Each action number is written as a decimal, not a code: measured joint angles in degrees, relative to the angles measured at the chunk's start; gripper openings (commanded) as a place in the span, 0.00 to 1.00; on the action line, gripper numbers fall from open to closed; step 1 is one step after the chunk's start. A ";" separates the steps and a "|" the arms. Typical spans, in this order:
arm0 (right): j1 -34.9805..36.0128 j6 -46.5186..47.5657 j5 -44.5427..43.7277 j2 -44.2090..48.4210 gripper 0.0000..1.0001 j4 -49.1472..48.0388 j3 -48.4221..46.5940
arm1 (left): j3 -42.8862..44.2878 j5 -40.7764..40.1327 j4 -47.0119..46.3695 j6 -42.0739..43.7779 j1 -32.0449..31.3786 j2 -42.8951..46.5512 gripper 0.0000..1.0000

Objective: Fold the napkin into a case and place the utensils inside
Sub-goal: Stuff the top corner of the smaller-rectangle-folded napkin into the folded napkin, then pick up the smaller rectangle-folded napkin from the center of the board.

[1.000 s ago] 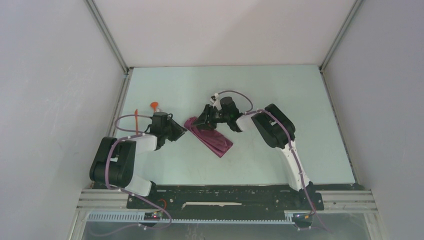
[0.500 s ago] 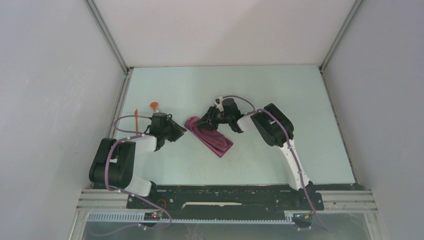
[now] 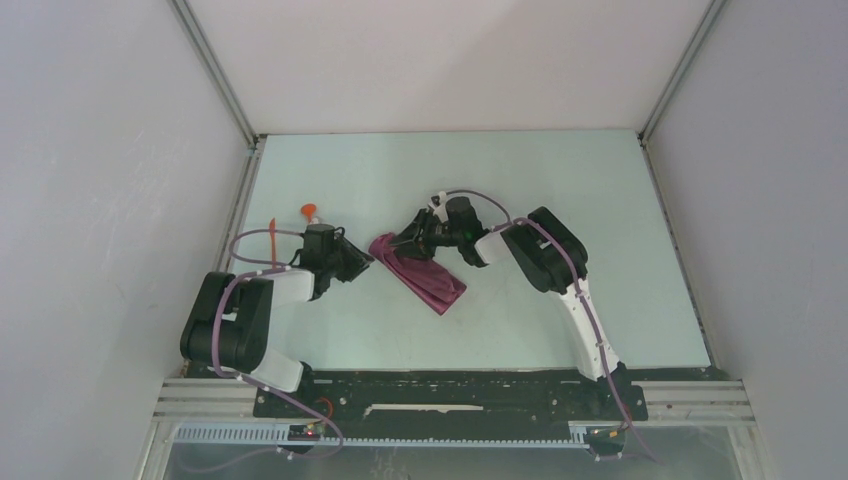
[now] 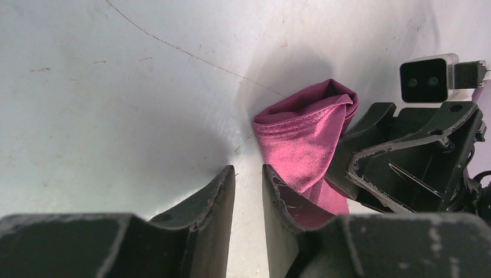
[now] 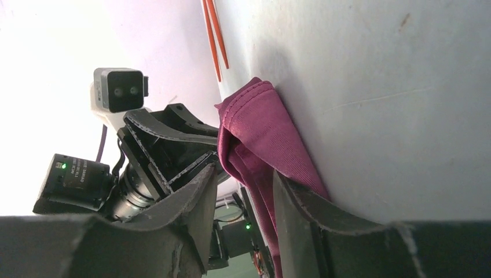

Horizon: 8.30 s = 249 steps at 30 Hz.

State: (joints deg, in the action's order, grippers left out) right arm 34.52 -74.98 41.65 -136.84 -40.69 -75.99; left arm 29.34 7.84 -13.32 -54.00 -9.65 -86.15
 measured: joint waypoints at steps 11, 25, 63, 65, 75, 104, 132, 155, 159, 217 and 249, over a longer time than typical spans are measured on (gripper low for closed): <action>0.00 -4.87 -2.14 -0.13 0.24 -0.48 0.57 | 0.00 0.02 -0.09 0.00 0.00 0.00 0.34; 0.90 2.36 -2.36 -0.13 0.00 5.18 -1.05 | 0.57 0.96 -3.37 -0.02 0.04 -2.78 0.28; 14.27 49.57 -30.08 8.98 0.37 34.60 -10.14 | -3.08 -2.10 8.00 2.56 2.75 8.33 0.30; 10.49 43.69 -23.85 9.25 0.35 30.23 -7.17 | -3.08 -1.77 8.76 2.58 3.02 9.09 0.28; 3.82 27.91 -9.16 5.53 0.18 17.73 -5.49 | -3.04 -1.38 10.99 3.06 3.06 12.00 0.32; 9.60 22.03 -11.54 -2.89 0.07 17.14 -14.27 | 0.74 1.14 7.58 3.58 3.02 3.72 0.45; 9.66 16.65 -12.52 -1.33 0.00 13.55 -10.29 | 7.61 4.74 10.75 4.07 3.93 0.09 0.21; 5.81 22.67 -9.66 11.08 0.00 21.09 0.35 | 6.99 4.42 11.76 5.20 3.39 2.97 0.20; 5.64 25.00 -9.70 11.93 0.00 22.64 1.75 | 6.99 4.42 11.67 5.20 3.32 2.29 0.19; 13.25 66.49 -21.40 33.00 0.73 61.99 -5.40 | 10.86 8.31 7.78 5.44 2.40 -8.46 0.10; 30.40 89.53 -59.63 17.90 0.59 68.98 -8.83 | 10.84 8.33 7.76 5.46 2.56 -8.46 0.10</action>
State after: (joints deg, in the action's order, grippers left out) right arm 64.93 14.55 -17.98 -118.93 28.29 -84.82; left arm 40.18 16.16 -5.56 -48.53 -7.09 -94.61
